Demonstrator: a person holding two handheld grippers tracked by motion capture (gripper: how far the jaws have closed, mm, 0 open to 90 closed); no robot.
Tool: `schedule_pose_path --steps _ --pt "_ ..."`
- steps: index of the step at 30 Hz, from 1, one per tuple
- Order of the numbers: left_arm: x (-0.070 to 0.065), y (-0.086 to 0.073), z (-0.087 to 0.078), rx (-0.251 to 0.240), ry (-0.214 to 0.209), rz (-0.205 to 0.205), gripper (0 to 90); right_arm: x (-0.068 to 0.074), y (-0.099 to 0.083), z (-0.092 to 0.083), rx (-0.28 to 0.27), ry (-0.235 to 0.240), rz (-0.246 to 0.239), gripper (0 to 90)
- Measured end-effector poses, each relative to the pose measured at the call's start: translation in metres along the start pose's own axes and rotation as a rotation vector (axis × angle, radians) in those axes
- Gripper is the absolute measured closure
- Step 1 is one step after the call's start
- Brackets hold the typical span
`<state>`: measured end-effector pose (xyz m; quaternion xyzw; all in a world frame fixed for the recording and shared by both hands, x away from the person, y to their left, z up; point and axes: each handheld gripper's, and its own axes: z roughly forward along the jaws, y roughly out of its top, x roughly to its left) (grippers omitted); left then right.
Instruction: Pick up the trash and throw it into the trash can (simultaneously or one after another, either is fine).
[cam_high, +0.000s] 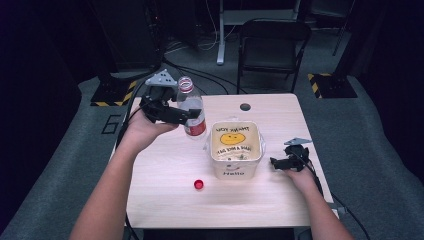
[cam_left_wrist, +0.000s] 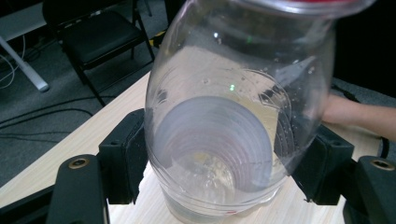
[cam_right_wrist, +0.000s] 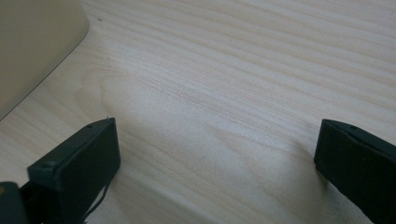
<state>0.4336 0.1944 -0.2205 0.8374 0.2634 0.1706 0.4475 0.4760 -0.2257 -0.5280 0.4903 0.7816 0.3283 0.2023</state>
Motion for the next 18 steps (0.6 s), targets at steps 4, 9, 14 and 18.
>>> schedule_pose_path --steps 4,9,14,18 --pt "-0.002 0.008 0.008 -0.005 -0.016 0.002 28.5 0.0 0.0 0.0 -0.001 -0.002 -0.001 0.0" --pt "-0.007 0.018 0.018 -0.024 -0.035 -0.002 28.5 0.0 0.0 0.0 0.0 -0.002 0.0 0.0" --pt "-0.013 0.029 0.029 -0.03 -0.045 0.022 28.5 0.0 0.0 0.0 -0.001 0.0 -0.003 0.0" --pt "-0.019 0.031 0.039 -0.039 -0.059 0.021 28.6 0.0 0.0 0.0 -0.002 0.0 -0.005 0.0"
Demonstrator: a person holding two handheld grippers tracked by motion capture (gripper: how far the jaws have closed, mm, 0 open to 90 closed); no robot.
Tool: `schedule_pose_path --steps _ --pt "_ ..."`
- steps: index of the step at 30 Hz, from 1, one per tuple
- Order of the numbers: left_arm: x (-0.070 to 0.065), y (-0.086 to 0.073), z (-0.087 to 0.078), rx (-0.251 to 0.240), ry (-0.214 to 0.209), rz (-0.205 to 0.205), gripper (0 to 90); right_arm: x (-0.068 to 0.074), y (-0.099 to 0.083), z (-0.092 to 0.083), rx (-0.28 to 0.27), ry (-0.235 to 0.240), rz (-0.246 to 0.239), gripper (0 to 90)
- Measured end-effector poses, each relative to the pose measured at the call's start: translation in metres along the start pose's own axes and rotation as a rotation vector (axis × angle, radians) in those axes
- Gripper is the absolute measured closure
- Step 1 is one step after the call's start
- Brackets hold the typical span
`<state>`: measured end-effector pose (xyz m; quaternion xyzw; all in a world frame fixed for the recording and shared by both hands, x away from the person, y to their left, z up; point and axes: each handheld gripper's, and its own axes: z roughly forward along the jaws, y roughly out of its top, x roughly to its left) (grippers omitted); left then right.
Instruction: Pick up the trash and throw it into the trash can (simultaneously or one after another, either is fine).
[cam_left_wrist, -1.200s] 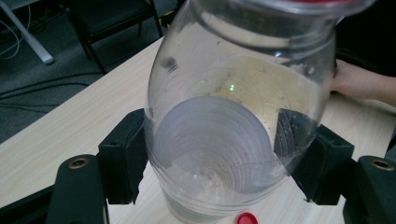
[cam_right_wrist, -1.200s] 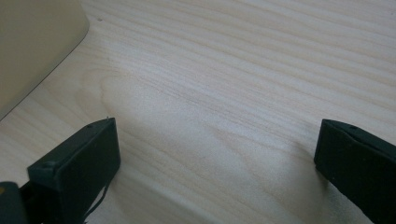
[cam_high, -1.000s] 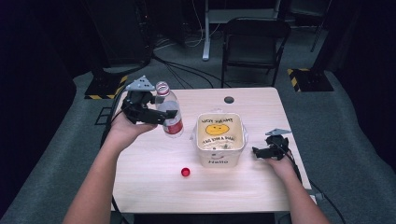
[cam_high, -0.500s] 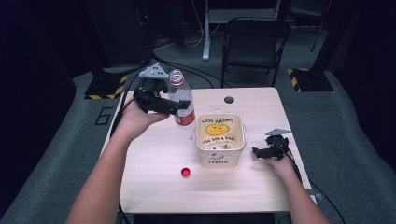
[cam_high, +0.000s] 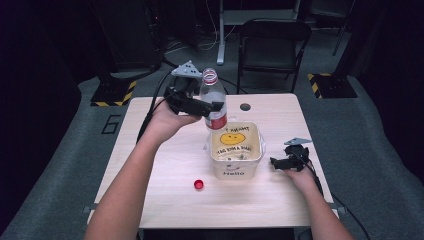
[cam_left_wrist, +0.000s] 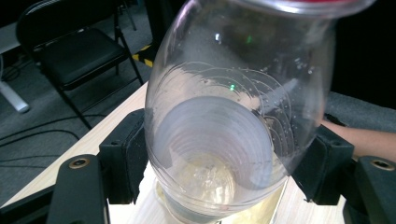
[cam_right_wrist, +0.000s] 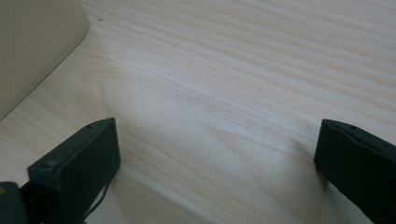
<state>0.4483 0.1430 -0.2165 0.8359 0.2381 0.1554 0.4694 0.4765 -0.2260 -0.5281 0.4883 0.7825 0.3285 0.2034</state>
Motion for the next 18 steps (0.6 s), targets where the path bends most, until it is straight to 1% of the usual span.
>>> schedule_pose_path --steps 1,3,6,7,9,12,14,15,18 --pt "-0.001 0.0 0.003 0.005 0.001 0.007 28.6 0.0 0.0 0.0 0.0 0.0 0.0 0.0" --pt "-0.002 -0.001 0.01 0.012 -0.008 0.006 28.7 0.0 0.0 0.0 0.0 0.0 0.001 0.0" --pt "-0.005 -0.003 0.02 0.026 -0.009 0.015 28.7 0.0 0.0 0.0 0.0 0.0 0.0 0.0" --pt "-0.005 -0.003 0.023 0.027 -0.009 0.014 28.7 0.0 0.0 0.0 -0.003 0.0 -0.005 0.0" --pt "-0.006 -0.005 0.029 0.021 -0.008 0.008 28.8 0.001 0.001 0.001 -0.008 -0.006 0.015 0.0" --pt "-0.006 -0.008 0.038 0.023 -0.009 0.003 28.8 0.001 0.001 0.001 -0.005 -0.005 0.016 0.0" --pt "-0.008 -0.01 0.043 0.034 -0.01 0.003 28.7 0.001 0.001 0.001 -0.005 -0.005 0.016 0.0" --pt "-0.007 -0.012 0.045 0.041 -0.008 0.012 28.7 0.001 0.001 0.001 -0.005 -0.005 0.016 0.0" --pt "-0.007 -0.017 0.051 0.045 -0.007 0.0 28.7 0.001 0.001 0.001 -0.005 -0.005 0.016 0.0"
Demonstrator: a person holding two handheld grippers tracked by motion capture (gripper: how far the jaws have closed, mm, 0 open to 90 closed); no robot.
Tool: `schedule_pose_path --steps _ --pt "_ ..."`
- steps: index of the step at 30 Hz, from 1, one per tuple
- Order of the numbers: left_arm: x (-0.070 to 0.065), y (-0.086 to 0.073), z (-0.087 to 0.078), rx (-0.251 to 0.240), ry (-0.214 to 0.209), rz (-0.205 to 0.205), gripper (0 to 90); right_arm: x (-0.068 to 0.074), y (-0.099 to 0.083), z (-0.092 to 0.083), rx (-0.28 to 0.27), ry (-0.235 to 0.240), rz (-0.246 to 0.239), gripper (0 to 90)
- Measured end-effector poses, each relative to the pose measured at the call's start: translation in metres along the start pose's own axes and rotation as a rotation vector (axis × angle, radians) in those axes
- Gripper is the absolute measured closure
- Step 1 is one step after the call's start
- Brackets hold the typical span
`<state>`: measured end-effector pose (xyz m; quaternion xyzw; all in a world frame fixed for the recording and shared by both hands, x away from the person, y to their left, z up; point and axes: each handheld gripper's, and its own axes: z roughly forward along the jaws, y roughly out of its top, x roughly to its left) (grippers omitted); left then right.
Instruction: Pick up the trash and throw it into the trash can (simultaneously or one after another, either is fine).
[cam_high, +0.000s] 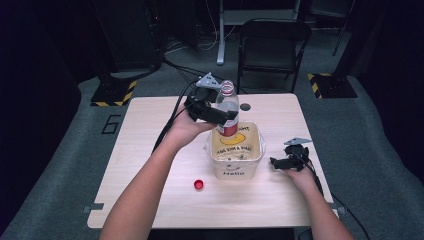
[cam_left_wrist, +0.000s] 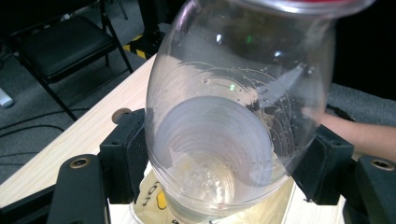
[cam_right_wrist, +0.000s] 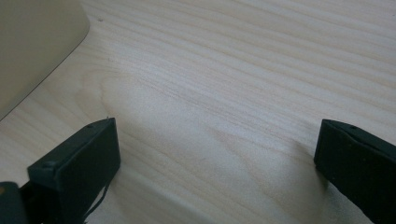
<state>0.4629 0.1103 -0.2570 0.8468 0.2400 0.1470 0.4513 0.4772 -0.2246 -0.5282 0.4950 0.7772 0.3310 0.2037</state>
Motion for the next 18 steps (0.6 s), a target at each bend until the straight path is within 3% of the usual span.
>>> schedule_pose_path --steps 14,18 --pt "0.013 -0.022 0.02 0.004 0.003 -0.042 28.7 -0.002 0.0 0.0 -0.002 0.007 -0.025 0.0" --pt "0.015 -0.028 0.026 0.012 0.012 -0.038 28.7 -0.002 0.0 0.0 -0.003 0.007 -0.024 0.0"
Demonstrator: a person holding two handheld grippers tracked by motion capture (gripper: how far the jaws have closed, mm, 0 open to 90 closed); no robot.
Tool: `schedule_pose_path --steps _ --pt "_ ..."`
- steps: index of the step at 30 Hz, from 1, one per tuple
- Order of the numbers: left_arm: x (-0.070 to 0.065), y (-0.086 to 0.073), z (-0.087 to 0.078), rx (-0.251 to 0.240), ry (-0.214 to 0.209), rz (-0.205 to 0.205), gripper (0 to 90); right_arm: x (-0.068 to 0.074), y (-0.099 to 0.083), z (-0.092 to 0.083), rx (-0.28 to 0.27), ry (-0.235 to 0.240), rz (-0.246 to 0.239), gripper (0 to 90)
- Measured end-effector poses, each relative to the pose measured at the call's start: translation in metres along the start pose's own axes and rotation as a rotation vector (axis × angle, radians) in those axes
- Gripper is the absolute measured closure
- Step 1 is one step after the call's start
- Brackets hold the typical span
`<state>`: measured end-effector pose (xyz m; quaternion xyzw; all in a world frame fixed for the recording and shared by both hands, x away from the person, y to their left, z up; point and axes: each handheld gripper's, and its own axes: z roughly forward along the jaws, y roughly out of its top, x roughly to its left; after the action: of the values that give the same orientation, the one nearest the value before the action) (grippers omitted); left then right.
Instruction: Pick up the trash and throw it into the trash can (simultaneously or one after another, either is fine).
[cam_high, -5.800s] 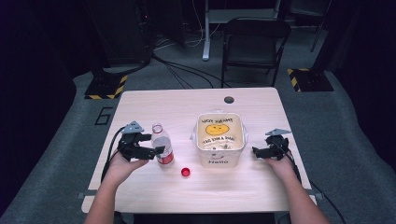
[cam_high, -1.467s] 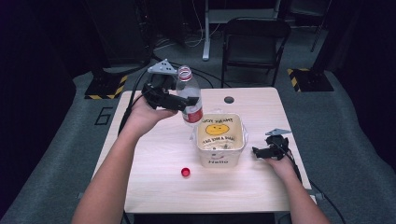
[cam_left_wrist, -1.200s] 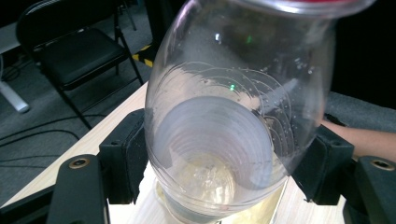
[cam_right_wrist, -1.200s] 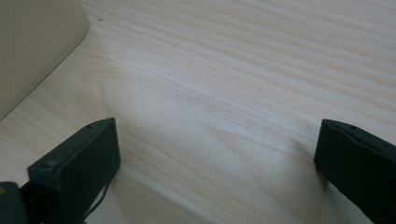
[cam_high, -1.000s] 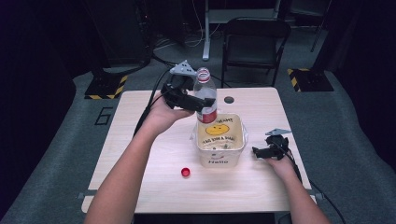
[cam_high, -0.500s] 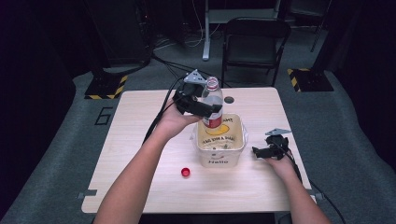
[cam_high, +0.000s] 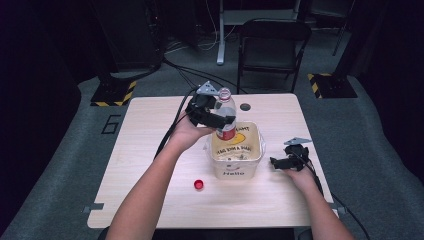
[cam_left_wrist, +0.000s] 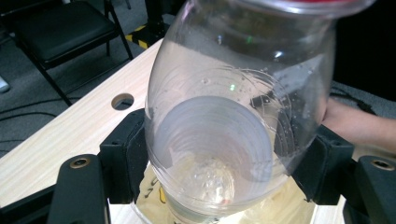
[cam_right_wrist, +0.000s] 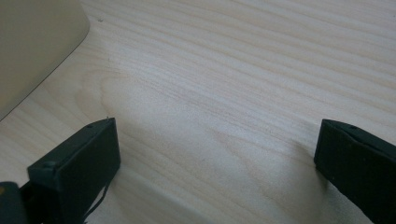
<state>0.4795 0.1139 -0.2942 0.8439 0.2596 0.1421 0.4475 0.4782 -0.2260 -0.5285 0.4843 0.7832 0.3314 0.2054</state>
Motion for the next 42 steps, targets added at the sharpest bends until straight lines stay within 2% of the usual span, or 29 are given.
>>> schedule_pose_path --steps 4,21,25,34,42 --pt "0.003 -0.005 0.004 -0.004 0.003 -0.013 28.7 0.0 0.0 0.0 0.001 0.0 0.0 0.0" --pt "0.004 -0.012 0.025 0.026 0.05 0.012 28.7 0.0 0.001 0.0 0.006 0.001 0.005 0.0" --pt "0.007 -0.015 0.028 0.036 0.063 -0.001 28.8 0.0 0.001 0.0 0.006 0.002 0.005 0.0" --pt "0.015 -0.026 0.037 0.015 0.061 -0.053 28.8 0.001 0.001 0.0 0.008 0.002 0.009 0.0" --pt "0.018 -0.041 0.047 0.024 0.056 -0.073 28.7 0.001 0.001 0.0 0.008 0.002 0.008 0.0"
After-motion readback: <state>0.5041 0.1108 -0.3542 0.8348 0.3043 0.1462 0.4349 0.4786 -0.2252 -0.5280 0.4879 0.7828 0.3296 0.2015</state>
